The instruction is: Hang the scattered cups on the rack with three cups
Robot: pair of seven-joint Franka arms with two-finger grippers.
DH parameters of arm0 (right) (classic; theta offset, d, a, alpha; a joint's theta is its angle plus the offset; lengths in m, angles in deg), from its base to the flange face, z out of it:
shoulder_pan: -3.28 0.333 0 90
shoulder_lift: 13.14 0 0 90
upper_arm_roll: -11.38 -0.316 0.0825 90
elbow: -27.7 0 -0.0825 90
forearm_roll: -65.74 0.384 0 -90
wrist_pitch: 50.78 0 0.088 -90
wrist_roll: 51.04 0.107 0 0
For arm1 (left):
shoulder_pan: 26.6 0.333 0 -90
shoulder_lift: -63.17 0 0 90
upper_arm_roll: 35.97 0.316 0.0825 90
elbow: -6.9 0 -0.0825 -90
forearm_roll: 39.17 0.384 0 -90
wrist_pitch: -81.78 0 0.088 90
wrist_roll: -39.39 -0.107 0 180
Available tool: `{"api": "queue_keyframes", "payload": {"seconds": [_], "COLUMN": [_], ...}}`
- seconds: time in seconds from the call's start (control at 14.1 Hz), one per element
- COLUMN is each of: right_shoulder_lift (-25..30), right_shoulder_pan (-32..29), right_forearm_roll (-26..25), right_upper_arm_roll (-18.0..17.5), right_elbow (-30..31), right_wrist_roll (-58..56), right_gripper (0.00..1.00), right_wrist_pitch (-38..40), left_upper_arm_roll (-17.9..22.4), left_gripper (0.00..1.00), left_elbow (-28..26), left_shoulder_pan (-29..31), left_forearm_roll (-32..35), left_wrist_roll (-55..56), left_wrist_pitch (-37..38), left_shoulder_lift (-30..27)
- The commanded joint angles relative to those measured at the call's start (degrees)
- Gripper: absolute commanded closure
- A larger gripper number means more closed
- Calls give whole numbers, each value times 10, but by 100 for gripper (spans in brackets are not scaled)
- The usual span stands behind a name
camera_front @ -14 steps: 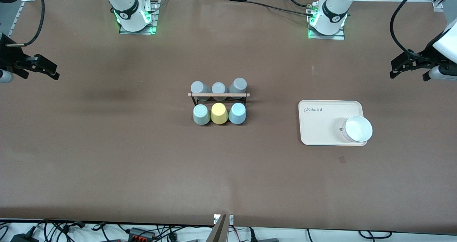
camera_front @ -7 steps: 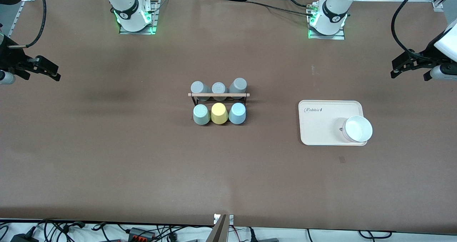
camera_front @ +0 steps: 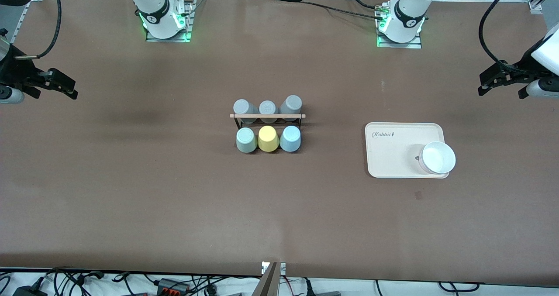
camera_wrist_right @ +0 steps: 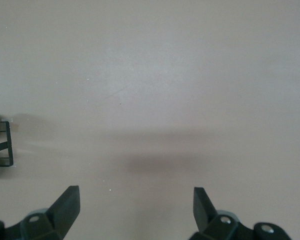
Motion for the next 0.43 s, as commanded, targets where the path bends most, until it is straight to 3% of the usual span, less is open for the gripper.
{"api": "queue_keyframes", "payload": {"seconds": [0.0,0.36], "right_shoulder_lift": [2,3], "right_shoulder_pan": [5,5], "right_forearm_roll": [3,10], "right_upper_arm_roll": [5,7], "right_elbow": [-3,-4], "right_wrist_roll": [0,-6], "right_gripper": [0,0], "right_wrist_pitch": [4,10], "left_upper_arm_roll": [-3,-1], "left_gripper": [0,0], "left_elbow": [-13,-11], "left_shoulder_pan": [5,5], "left_forearm_roll": [-2,-2], "left_wrist_roll": [-3,-3], "left_wrist_pitch": [-4,-4], "left_shoulder_lift": [-16,-15]}}
